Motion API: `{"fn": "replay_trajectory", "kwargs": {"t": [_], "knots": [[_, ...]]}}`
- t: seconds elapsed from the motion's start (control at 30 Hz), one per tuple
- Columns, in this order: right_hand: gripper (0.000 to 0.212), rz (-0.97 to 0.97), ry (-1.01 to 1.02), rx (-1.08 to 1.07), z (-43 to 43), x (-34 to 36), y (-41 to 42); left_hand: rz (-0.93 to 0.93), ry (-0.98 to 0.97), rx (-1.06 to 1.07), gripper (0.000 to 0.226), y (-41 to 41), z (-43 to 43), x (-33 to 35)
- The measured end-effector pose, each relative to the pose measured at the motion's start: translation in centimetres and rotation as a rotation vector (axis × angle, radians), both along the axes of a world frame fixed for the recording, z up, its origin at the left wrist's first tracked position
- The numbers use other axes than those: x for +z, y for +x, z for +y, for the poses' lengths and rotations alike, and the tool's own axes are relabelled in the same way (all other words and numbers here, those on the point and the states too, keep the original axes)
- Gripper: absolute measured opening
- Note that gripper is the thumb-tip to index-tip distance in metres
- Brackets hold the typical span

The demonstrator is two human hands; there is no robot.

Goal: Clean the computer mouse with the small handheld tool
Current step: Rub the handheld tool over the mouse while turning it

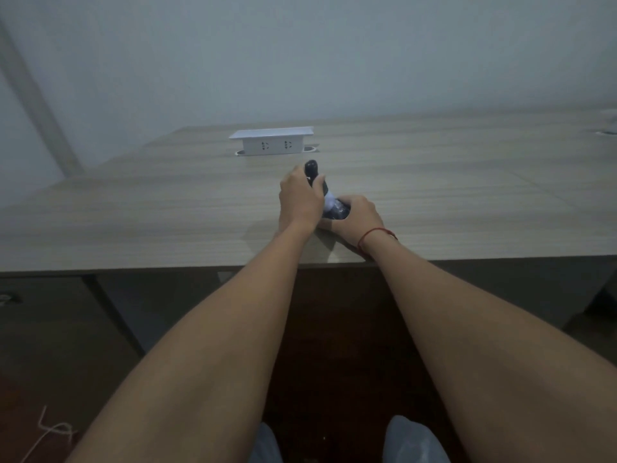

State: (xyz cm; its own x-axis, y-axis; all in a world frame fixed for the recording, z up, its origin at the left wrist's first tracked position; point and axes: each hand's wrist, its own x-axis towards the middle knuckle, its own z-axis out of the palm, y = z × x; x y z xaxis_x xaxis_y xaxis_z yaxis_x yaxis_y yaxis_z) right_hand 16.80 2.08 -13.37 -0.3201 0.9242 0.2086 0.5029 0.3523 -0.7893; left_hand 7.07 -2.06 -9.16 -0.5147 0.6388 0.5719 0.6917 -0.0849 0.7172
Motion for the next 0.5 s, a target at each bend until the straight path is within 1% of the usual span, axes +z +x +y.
{"fn": "replay_trajectory", "kwargs": {"t": [0.07, 0.17, 0.23, 0.43, 0.5], "knots": [[0.056, -0.007, 0.002, 0.006, -0.4, 0.2, 0.0, 0.009, -0.040, 0.028, 0.024, 0.0, -0.1, 0.3], [0.044, -0.019, 0.019, 0.006, -0.6, 0.4, 0.2, 0.000, -0.051, 0.068, 0.022, -0.4, -0.5, -0.1], [0.047, -0.025, 0.022, 0.007, -0.7, 0.4, 0.3, -0.028, -0.061, 0.085, 0.020, -1.1, -0.8, -0.7], [0.067, -0.001, -0.019, 0.017, -0.8, 0.6, 0.6, -0.061, -0.134, 0.126, 0.023, -2.9, -1.6, -1.5], [0.070, -0.001, -0.027, 0.031, -0.8, 0.7, 0.8, -0.089, -0.121, 0.116, 0.024, -3.3, -1.7, -1.2]]}}
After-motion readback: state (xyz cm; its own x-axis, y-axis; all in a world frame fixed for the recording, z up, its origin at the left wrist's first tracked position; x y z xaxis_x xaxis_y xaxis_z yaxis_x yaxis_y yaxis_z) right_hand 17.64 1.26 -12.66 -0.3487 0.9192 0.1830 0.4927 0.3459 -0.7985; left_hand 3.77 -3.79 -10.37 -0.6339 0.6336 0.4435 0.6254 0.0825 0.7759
